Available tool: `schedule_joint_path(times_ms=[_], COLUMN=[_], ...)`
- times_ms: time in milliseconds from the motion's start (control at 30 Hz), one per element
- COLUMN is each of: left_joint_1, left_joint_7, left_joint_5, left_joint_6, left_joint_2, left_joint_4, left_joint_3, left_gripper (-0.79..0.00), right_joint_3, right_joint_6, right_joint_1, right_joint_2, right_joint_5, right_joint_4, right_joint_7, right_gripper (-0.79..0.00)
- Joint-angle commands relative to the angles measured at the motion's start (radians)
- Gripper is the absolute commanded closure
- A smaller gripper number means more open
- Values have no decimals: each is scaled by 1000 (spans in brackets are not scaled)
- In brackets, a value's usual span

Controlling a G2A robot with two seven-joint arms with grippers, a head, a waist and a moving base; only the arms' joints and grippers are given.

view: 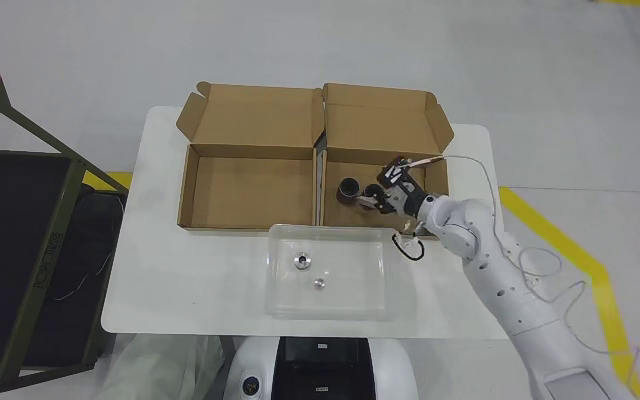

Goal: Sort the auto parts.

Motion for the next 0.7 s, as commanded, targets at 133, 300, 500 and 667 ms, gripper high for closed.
schedule_joint_path(times_ms=[133,300,500,667], left_joint_1=[0,0,0,0], left_joint_7=[0,0,0,0], left_joint_5=[0,0,0,0], left_joint_6=[0,0,0,0], left_joint_2=[0,0,0,0], left_joint_4=[0,0,0,0], left_joint_3=[0,0,0,0], left_gripper=[-785,-785,-785,-785], right_joint_3=[60,88,88,64], right_joint_6=[-34,-74,-121,-149], right_joint_1=[-62,-113,-158,-182], right_joint_2=[18,29,38,40], right_joint_5=[17,21,12,2], right_joint_4=[-132,-254,-369,-435], right_joint_7=[-2,14,40,66], right_gripper=[-668,-677,-680,-686])
